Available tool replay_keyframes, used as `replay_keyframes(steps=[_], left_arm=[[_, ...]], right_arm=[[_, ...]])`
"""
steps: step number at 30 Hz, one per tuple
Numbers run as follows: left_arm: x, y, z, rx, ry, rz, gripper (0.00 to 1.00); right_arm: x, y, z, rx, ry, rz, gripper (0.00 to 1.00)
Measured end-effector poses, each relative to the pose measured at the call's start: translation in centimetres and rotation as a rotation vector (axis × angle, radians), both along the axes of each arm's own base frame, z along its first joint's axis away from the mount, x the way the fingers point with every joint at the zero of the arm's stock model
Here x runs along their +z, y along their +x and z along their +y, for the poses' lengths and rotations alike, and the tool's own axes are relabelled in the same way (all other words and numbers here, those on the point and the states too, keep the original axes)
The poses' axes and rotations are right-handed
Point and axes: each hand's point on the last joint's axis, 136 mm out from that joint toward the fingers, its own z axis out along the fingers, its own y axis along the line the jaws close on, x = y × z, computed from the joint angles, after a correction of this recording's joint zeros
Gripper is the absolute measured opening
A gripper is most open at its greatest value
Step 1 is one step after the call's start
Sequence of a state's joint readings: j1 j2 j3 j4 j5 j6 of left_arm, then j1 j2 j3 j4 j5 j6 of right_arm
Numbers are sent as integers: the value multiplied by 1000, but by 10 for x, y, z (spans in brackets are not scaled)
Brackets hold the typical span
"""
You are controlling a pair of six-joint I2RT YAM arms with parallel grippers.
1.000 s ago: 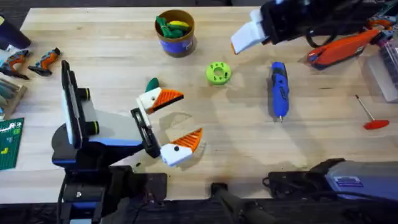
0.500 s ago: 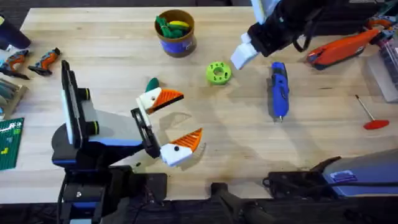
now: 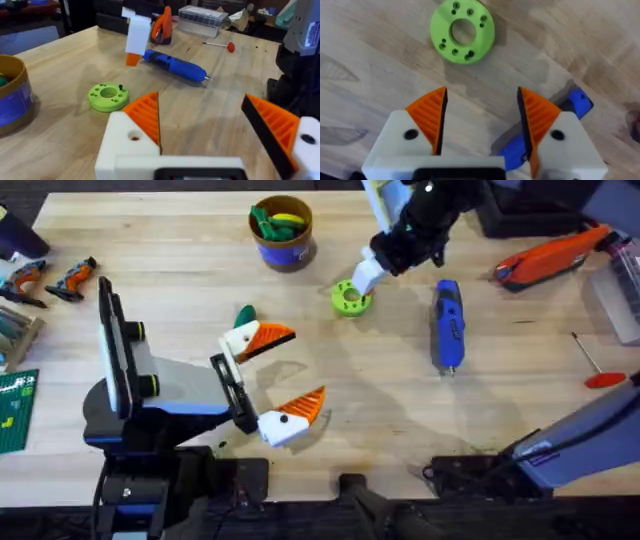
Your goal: Pick up the gripper from the table and insert it into the empty holder that is missing its gripper. Then pick up a screw, insert it into the mounting hole, and use the screwdriver to tighten it. Finally, clean up the table by picking up the vegetable and placing it into the bucket.
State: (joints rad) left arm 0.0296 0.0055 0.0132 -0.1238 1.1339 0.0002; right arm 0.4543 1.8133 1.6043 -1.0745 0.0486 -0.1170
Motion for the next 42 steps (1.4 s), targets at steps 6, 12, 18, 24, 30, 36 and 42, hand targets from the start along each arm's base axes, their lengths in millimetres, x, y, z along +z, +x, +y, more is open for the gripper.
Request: replay_keyframes(steps=[6,12,18,24,30,36,42], left_arm=[[0,0,0,0,0,0,985],[0,0,0,0,0,0,985],[0,0,0,0,0,0,985],[0,0,0,0,0,0,985],[0,0,0,0,0,-1,985],[0,0,0,0,0,0,985],[0,0,0,0,0,0,985]], right_arm=[[-12,9,12,20,4,-10,674],[-22,12,17,31,-1,-6,498],[-28,13,18,31,3,-13,479],[-43,7,18,38,-6,3,478],[-56,8,21,41,-15,22,464],[-68,9,21,41,-25,41,459],[-68,13,23,41,-18,27,449]])
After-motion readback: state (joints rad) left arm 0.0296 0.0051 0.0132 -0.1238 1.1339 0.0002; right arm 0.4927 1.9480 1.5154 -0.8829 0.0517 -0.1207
